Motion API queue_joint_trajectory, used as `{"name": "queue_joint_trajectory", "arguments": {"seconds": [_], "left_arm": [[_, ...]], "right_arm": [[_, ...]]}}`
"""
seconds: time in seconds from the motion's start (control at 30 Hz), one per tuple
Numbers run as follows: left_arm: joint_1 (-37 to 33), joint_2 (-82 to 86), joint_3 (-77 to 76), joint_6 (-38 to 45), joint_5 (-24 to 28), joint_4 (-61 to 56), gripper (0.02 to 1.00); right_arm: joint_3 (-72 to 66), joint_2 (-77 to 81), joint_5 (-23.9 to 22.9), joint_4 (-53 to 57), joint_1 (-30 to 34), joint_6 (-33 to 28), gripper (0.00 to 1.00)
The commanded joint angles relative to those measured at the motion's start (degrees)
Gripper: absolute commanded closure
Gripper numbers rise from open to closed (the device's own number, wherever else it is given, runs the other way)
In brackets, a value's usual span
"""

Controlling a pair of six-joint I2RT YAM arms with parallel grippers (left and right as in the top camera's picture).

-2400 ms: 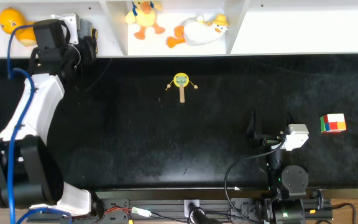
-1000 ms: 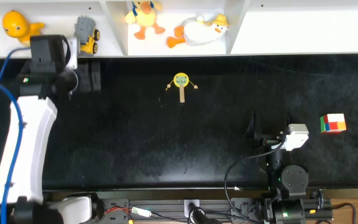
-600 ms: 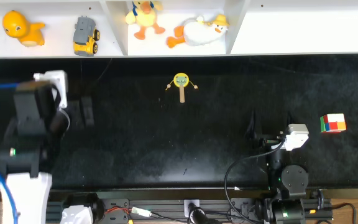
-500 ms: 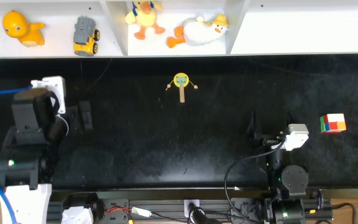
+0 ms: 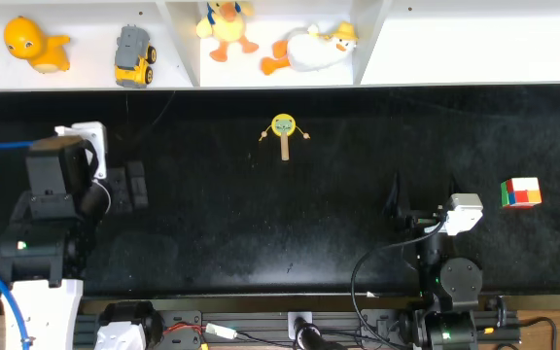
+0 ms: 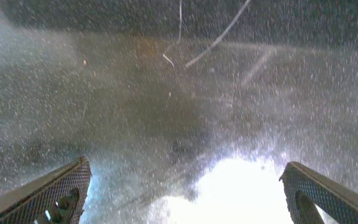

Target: Store Toys

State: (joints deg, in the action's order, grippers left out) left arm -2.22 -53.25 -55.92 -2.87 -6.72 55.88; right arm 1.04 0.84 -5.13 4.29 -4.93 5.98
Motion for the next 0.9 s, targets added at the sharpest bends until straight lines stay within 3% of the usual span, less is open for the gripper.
{"name": "queue_joint_trajectory", "arguments": {"seconds": [0.03, 0.3, 0.6, 0.9], "left_arm": [[0.13, 6.95, 1.77, -0.22, -1.36, -1.31, 0.02], [-6.27, 28.02, 22.36, -0.63, 0.5, -23.45, 0.02], [-6.45, 43.52, 47.25, -7.26, 0.52, -47.76, 0.02], [-6.36, 53.2, 54.51, -7.93, 0.63, -49.94, 0.02]], "right_arm": [[-0.79, -0.59, -0.28, -0.24, -0.31, 0.26, 0.005], [-0.79, -0.59, -0.28, -0.22, -0.31, 0.24, 0.005], [-0.79, -0.59, -0.28, -0.22, -0.31, 0.24, 0.007], [-0.79, -0.59, -0.28, -0.22, -0.31, 0.24, 0.005]]}}
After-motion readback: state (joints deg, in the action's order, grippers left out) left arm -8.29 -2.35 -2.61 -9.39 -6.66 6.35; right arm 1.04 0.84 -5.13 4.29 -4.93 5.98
